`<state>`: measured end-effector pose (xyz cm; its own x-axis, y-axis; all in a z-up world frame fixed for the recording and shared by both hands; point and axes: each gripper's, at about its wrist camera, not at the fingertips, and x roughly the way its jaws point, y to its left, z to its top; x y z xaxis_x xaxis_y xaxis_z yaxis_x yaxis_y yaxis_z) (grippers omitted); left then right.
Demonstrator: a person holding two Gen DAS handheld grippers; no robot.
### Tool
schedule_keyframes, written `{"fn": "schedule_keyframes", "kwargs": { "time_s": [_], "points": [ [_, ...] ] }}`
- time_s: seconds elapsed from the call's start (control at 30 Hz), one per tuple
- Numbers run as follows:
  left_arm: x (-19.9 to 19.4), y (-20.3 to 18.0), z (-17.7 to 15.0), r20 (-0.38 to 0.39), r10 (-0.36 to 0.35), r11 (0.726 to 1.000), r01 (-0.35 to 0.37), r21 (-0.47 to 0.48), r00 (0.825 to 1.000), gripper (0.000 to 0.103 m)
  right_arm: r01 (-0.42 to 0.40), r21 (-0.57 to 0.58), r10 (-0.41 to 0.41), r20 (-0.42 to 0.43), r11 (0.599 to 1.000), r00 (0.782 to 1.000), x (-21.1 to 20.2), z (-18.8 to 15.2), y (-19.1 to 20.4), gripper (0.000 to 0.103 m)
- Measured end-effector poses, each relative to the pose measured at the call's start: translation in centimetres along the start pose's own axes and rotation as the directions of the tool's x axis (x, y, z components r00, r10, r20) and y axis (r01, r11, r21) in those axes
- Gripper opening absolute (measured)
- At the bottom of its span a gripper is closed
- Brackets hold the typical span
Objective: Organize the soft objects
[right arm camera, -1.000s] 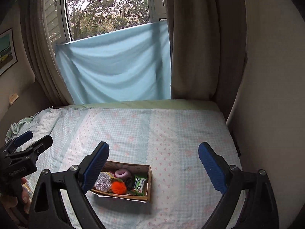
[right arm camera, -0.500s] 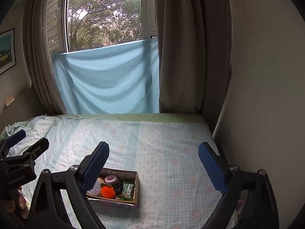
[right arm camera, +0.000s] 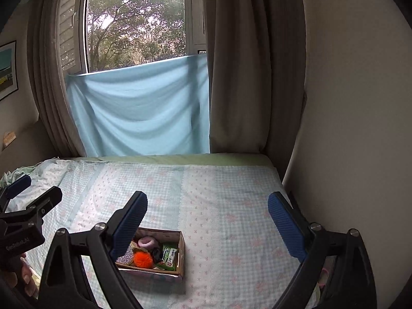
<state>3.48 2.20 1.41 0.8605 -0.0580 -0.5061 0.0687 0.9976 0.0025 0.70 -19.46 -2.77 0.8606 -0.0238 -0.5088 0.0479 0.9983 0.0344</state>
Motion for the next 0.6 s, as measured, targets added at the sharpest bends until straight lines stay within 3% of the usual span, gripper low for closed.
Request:
{"fn": "schedule_keyframes", "kwargs": {
  "time_s": [0.6],
  "points": [
    [-0.23, 0.6, 0.16, 0.013, -0.009, 1.0, 0.009, 0.002, 1.0, 0.103, 0.002, 0.012, -0.002, 0.003, 1.0, 1.0, -0.03, -0.16, 0.29, 0.093]
  ]
}}
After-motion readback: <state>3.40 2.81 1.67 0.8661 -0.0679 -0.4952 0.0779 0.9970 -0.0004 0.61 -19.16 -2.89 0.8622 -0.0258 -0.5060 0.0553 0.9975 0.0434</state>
